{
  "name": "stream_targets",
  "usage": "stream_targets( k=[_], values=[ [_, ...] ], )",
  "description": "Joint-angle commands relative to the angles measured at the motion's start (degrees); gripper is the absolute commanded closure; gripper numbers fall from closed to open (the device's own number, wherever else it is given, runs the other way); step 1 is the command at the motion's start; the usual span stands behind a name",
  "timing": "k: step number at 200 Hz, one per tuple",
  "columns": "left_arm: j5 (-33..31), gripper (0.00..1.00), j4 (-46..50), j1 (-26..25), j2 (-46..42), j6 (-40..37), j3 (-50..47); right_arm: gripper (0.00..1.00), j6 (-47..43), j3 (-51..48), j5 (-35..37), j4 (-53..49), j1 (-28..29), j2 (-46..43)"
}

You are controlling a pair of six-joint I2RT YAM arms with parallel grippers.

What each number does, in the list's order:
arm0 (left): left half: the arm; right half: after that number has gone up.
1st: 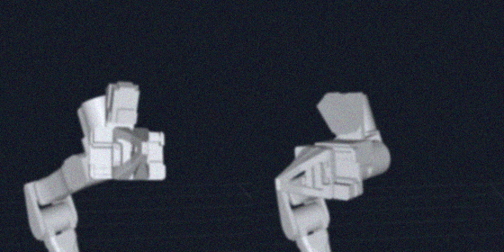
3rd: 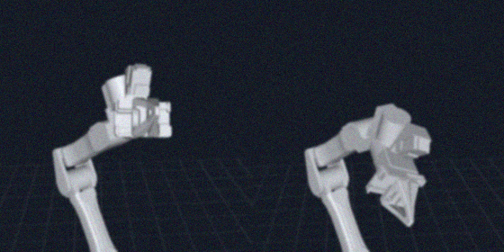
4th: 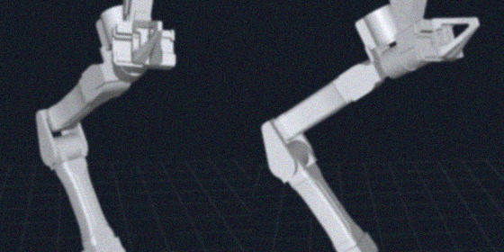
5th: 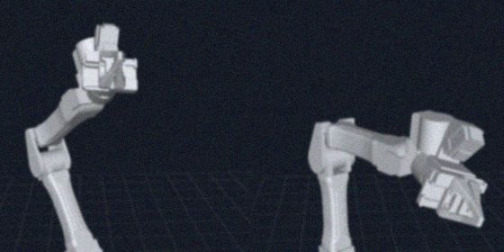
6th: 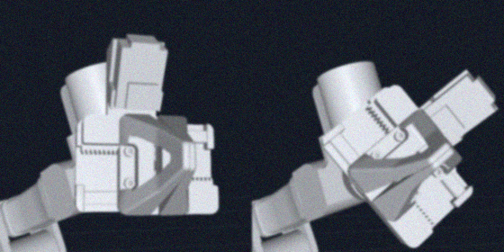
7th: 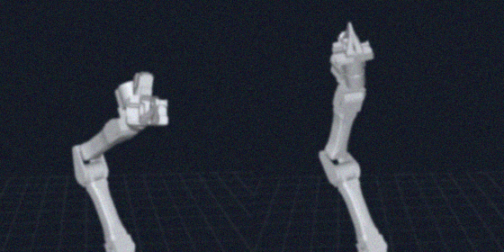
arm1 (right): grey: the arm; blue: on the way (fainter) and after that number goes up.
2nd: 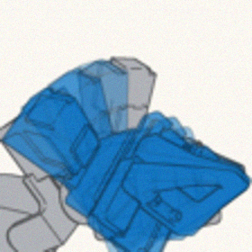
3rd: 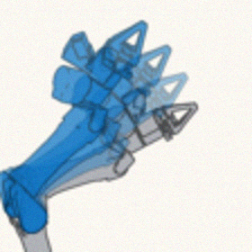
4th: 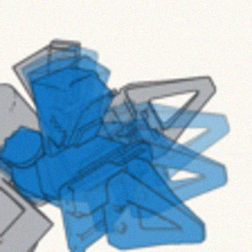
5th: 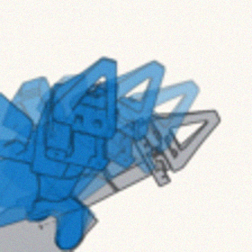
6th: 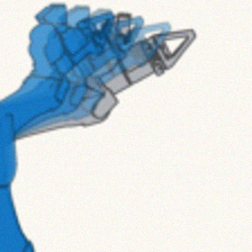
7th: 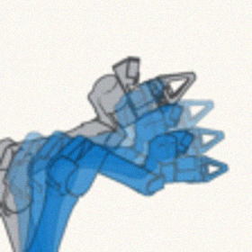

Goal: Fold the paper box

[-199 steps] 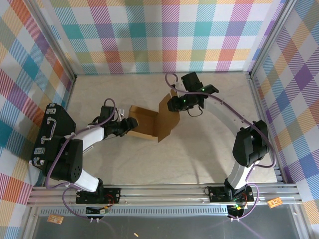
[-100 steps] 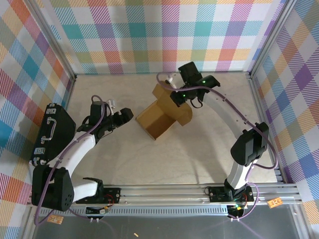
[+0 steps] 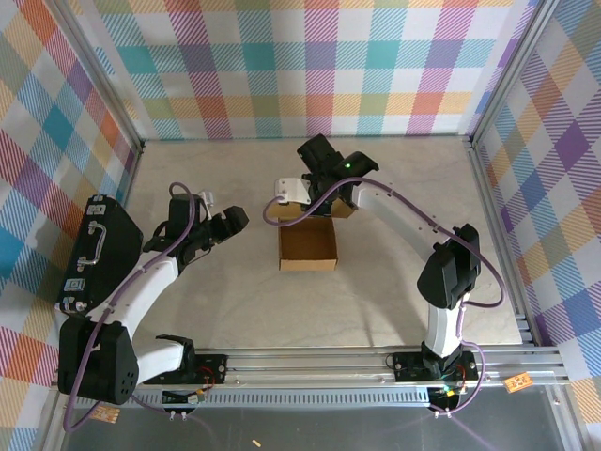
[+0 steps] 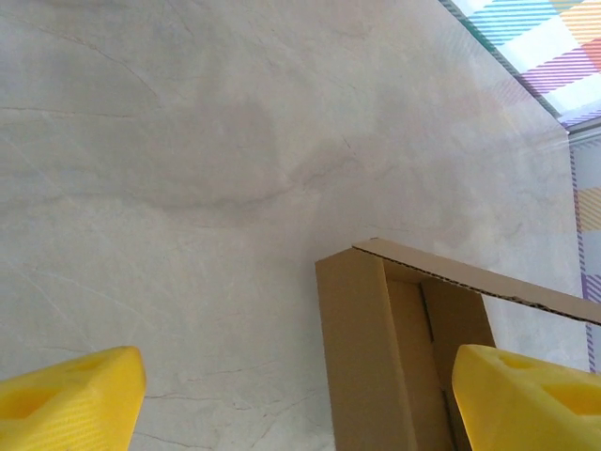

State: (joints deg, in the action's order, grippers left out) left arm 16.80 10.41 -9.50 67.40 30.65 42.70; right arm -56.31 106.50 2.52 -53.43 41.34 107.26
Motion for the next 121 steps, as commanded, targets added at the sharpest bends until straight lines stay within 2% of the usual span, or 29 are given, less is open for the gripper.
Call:
stream_targets(
  k=[1, 12, 26, 43, 59, 75, 97, 121],
  values=[
    [-0.41, 0.15, -0.54, 0.53, -1.45, 0.97, -1.11, 0.8, -4.88, 2.02, -0.92, 0.16, 0.97, 0.0],
    [-0.13, 0.15, -1.1, 0.53, -1.23, 1.12, -1.42, 0.73, -4.3, 1.69, -1.13, 0.89, 1.24, -0.59],
    [0.48, 0.15, -1.63, 0.53, -0.73, 1.3, -1.56, 0.49, -3.93, 0.47, -1.26, 2.29, 1.52, -1.66],
    [1.11, 0.16, -2.47, 0.56, 0.15, 1.59, -1.76, 0.39, -2.01, -0.87, -1.04, 4.9, 1.98, -3.76],
    [0.64, 0.16, -2.91, 0.53, 0.48, 1.95, -1.81, 0.33, 1.99, -1.53, -3.17, 6.97, 1.99, -6.89],
    [0.27, 0.18, -3.3, 0.62, 0.76, 1.38, -0.95, 0.26, 6.85, -6.32, -5.63, 14.14, 1.69, -12.94],
    [0.62, 0.21, -5.9, 0.59, 0.56, -2.68, -0.27, 0.18, 16.79, -20.76, -8.41, 30.38, -1.51, -24.84],
    [-1.2, 0.23, -9.6, 0.58, -0.99, -6.62, -2.22, 0.19, 31.03, -39.95, -12.84, 47.46, -10.4, -37.96]
  ],
)
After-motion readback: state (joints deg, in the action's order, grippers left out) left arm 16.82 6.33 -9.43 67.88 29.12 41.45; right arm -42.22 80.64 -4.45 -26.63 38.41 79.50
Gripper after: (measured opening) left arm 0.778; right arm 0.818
